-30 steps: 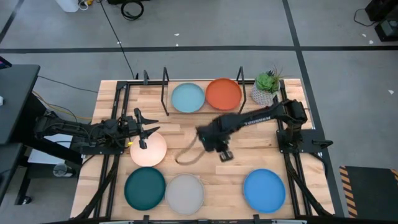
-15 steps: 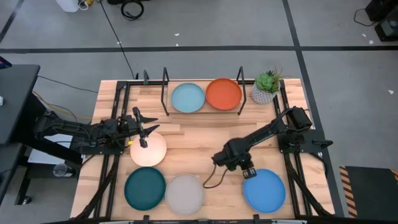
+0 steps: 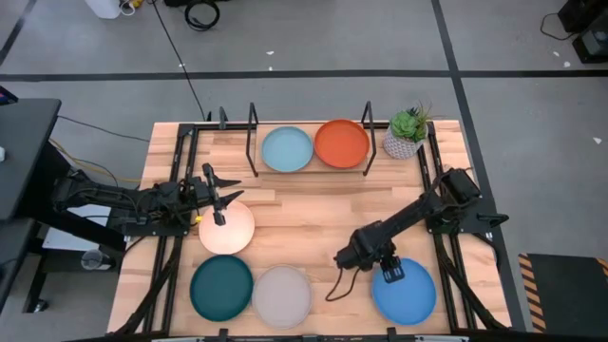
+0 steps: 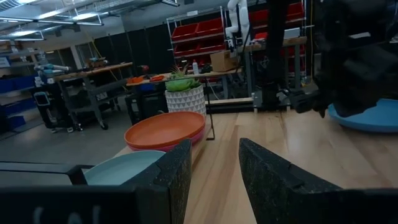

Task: Place and stack plates onto a shelf
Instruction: Stack the blue plate on top of the orange plate on the shelf

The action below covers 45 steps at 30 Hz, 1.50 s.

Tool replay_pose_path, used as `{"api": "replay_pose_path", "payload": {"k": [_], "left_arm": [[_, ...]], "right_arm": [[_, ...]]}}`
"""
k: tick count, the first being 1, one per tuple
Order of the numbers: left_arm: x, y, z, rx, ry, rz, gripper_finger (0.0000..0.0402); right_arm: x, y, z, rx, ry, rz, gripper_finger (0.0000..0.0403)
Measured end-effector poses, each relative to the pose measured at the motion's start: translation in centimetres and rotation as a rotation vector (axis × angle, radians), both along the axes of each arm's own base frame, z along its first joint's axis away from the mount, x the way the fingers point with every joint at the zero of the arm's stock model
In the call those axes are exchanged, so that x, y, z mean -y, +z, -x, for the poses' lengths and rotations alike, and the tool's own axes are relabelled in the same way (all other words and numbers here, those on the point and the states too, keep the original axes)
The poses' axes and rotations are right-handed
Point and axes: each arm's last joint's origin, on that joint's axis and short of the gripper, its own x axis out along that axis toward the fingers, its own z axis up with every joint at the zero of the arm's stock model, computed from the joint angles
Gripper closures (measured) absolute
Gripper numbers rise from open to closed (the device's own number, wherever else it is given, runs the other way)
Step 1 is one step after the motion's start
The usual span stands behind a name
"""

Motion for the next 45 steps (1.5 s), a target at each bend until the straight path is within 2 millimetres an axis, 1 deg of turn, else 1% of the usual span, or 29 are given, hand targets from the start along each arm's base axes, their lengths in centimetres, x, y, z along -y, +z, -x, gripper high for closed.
{"api": "replay_pose_path", "payload": {"k": [3, 5, 12, 17, 22, 26, 31, 39, 45], "left_arm": [[0.0, 0.0, 0.0, 0.0, 0.0, 0.0, 0.026], [0.0, 0.0, 0.0, 0.0, 0.0, 0.0, 0.026], [0.0, 0.0, 0.0, 0.0, 0.0, 0.0, 0.026], [0.0, 0.0, 0.0, 0.0, 0.0, 0.0, 0.026], [0.0, 0.0, 0.0, -0.003, 0.0, 0.0, 0.026], [0.0, 0.0, 0.0, -0.004, 0.0, 0.0, 0.026], [0.0, 0.0, 0.0, 0.0, 0.0, 0.001, 0.026], [0.0, 0.0, 0.0, -0.002, -0.001, 0.008, 0.026], [0.0, -0.1, 0.0, 0.0, -0.002, 0.025, 0.026]], "right_arm": [[-0.6, -0.2, 0.1, 0.064, 0.093, 0.068, 0.0223], [-0.9, -0.2, 0.1, 0.086, 0.13, 0.068, 0.0227], [-1.1, -0.3, 0.0, 0.086, 0.131, 0.011, 0.026], [-1.3, -0.4, -0.3, 0.116, 0.148, -0.024, 0.0304], [-1.3, -0.4, -0.3, 0.112, 0.152, -0.051, 0.0356], [-1.2, -0.4, -0.3, 0.112, 0.155, -0.055, 0.0388], [-0.6, 0.0, -1.0, 0.119, 0.131, -0.065, 0.039], [0.4, 2.5, -3.3, 0.195, 0.145, -0.108, 0.0391], [2.0, 3.9, -5.0, 0.258, 0.153, -0.142, 0.0391]]}}
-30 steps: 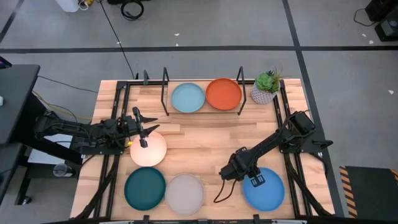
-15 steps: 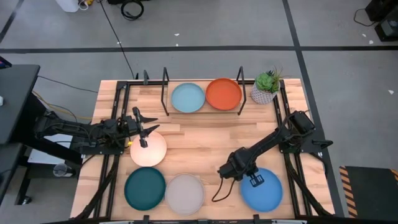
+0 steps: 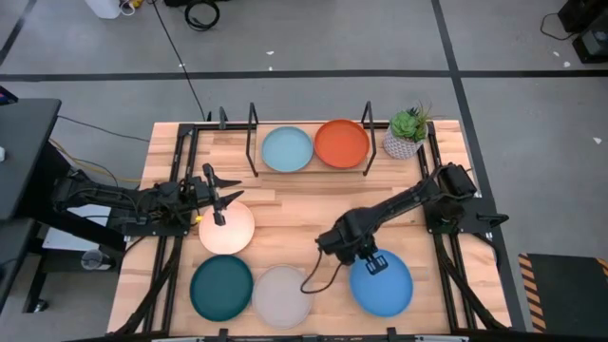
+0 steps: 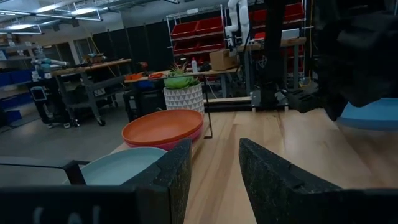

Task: Place and stack plates onto a shelf
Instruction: Stack the blue plate on top of the orange plate on the shelf

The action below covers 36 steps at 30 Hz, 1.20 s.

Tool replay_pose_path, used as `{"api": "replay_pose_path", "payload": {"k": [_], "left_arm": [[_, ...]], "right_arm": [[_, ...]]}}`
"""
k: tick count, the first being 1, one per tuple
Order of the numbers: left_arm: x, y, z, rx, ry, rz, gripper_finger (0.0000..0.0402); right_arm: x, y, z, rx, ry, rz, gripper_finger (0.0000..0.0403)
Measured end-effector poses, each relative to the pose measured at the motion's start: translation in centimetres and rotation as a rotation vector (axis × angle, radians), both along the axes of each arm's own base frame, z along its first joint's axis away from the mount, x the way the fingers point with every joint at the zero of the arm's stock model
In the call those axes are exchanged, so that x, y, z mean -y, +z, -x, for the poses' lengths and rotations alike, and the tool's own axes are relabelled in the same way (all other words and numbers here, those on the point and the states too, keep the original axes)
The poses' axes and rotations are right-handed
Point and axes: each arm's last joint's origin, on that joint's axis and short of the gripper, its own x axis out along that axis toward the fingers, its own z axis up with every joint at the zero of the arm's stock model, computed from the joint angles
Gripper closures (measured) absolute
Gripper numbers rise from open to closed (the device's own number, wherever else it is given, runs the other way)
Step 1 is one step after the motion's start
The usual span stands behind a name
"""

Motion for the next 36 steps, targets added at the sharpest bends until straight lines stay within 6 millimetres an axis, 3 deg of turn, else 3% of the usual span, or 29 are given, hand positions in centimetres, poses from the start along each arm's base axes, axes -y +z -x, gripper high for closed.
{"api": "replay_pose_path", "payload": {"k": [8, 19, 28, 36], "left_arm": [[0.0, 0.0, 0.0, 0.007, -0.001, 0.02, 0.026], [0.0, 0.0, 0.0, 0.007, -0.002, 0.024, 0.026], [0.0, 0.0, 0.0, 0.004, -0.002, 0.023, 0.026], [0.0, 0.0, 0.0, 0.005, -0.002, 0.023, 0.026]], "right_arm": [[4.1, 1.7, -2.1, 0.068, -0.044, -0.02, 0.0391], [14.8, 7.5, -4.4, 0.223, -0.276, 0.133, 0.0389], [23.2, 11.7, -3.8, 0.401, -0.194, 0.273, 0.0389], [30.0, 14.5, -2.2, 0.558, -0.248, 0.386, 0.0389]]}}
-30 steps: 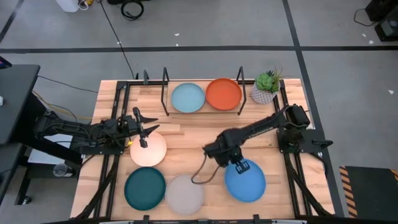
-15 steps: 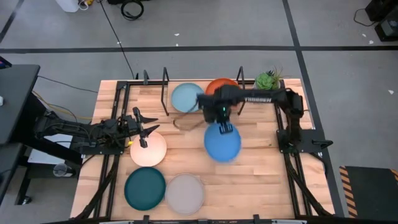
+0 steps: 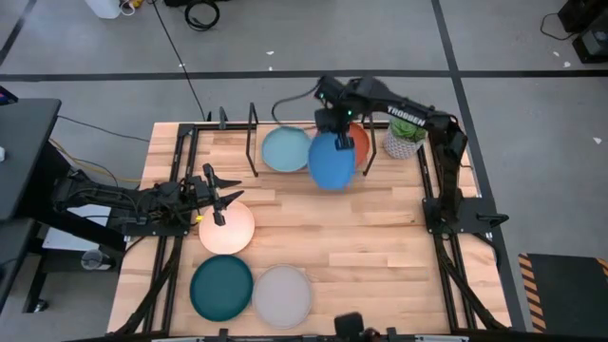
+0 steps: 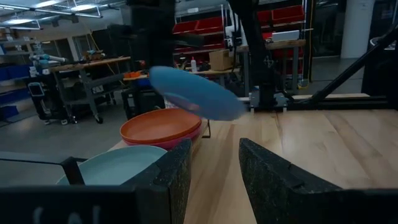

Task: Place and stack plates onto a shelf
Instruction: Stack the blue plate on top of the orange plate on the shelf

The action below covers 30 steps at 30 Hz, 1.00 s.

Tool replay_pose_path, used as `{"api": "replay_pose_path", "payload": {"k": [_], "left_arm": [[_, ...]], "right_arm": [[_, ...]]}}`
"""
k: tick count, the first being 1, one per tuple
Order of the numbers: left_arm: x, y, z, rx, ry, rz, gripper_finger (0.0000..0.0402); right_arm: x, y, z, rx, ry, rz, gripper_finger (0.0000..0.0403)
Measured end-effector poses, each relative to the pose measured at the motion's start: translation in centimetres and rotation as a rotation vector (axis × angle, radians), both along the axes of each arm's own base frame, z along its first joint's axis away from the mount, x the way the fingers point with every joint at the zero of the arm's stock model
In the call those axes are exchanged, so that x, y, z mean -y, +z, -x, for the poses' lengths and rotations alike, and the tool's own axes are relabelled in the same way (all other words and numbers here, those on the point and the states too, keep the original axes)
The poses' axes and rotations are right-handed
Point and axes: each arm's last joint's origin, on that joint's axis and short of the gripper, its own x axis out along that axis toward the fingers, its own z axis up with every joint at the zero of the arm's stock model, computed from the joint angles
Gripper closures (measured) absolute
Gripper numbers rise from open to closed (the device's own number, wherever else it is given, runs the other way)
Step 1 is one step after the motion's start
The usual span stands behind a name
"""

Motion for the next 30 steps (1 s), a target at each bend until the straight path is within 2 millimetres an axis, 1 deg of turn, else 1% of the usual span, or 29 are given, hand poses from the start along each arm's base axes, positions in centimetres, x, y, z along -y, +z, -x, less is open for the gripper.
{"api": "replay_pose_path", "payload": {"k": [3, 5, 9, 13, 18, 23, 28, 30], "left_arm": [[0.0, 0.0, 0.0, 0.0, 0.0, -0.001, 0.026], [0.0, 0.0, 0.0, -0.002, 0.0, -0.008, 0.026], [0.0, 0.0, 0.0, -0.002, 0.001, -0.01, 0.026], [0.0, 0.1, 0.0, 0.0, 0.002, -0.028, 0.026], [0.0, 0.1, 0.0, 0.0, 0.004, -0.041, 0.026], [0.0, 0.2, 0.0, 0.001, 0.004, -0.048, 0.026], [0.0, 0.2, 0.0, 0.004, 0.004, -0.048, 0.026], [0.0, 0.2, 0.0, 0.003, 0.004, -0.049, 0.026]], "right_arm": [[1.8, 0.9, 0.5, 0.049, -0.017, 0.053, 0.039], [2.6, 1.3, 0.8, 0.073, -0.019, 0.072, 0.039], [3.7, 1.5, 1.3, 0.092, -0.014, 0.093, 0.0391], [4.5, 1.7, 1.4, 0.116, 0.003, 0.131, 0.0391], [4.8, 3.1, 1.2, 0.193, 0.037, 0.175, 0.0391], [4.6, 4.4, 1.6, 0.213, 0.029, 0.16, 0.0391], [4.2, 4.3, 2.0, 0.183, 0.017, 0.11, 0.0391], [4.4, 3.9, 2.1, 0.163, 0.014, 0.112, 0.0391]]}}
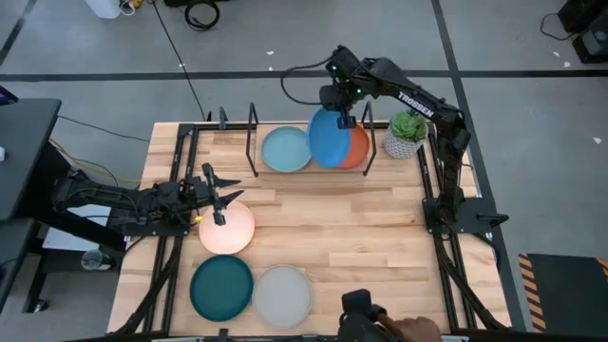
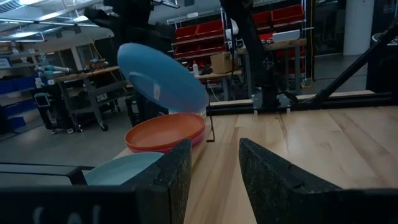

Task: Place and stack plates onto a shelf
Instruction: Stack the blue plate on top of the orange plate on the shelf, then stack the light pink plate on top of the light blue plate on the shelf

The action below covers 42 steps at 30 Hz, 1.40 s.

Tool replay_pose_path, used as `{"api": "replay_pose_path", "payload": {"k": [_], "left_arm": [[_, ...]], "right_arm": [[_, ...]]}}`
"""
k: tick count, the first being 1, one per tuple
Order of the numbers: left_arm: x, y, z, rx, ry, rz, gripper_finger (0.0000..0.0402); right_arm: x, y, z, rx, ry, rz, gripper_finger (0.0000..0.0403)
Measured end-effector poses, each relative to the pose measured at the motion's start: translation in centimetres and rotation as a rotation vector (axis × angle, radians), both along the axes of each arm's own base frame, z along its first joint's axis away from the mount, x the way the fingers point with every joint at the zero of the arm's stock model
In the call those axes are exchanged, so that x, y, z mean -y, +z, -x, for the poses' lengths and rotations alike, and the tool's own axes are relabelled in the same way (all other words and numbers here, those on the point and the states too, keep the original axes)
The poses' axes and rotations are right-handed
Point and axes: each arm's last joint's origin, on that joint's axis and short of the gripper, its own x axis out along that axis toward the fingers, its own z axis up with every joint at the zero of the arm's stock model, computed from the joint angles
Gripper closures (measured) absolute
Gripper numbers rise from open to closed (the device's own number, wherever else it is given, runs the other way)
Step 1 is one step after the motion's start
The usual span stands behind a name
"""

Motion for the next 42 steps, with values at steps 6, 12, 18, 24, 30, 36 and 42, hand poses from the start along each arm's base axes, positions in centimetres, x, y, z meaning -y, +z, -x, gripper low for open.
{"api": "replay_pose_path", "payload": {"k": [6, 12, 18, 24, 30, 36, 42], "left_arm": [[0.0, 0.0, 0.0, -0.001, 0.0, 0.0, 0.026], [0.0, 0.0, 0.0, -0.001, 0.0, 0.0, 0.026], [0.0, 0.0, 0.0, -0.001, 0.0, 0.001, 0.026], [0.0, -0.1, 0.0, -0.011, 0.0, 0.0, 0.026], [0.0, -0.1, 0.0, -0.012, 0.0, 0.0, 0.026], [0.0, -0.1, 0.0, -0.012, 0.0, 0.0, 0.026], [0.0, -0.1, 0.0, -0.012, 0.0, 0.0, 0.026]], "right_arm": [[0.7, -1.6, 0.5, -0.092, 0.009, 0.015, 0.0391], [1.9, -3.4, 1.4, -0.17, -0.039, 0.017, 0.0389], [2.7, -5.1, 1.9, -0.193, -0.082, -0.02, 0.0373], [2.7, -5.6, 2.0, -0.219, -0.095, -0.009, 0.0356], [2.4, -5.6, 1.7, -0.252, -0.109, 0.04, 0.0334], [0.4, -5.5, 0.0, -0.235, -0.093, 0.047, 0.0318], [-4.1, -5.5, -2.9, -0.184, -0.026, 0.015, 0.0314]]}}
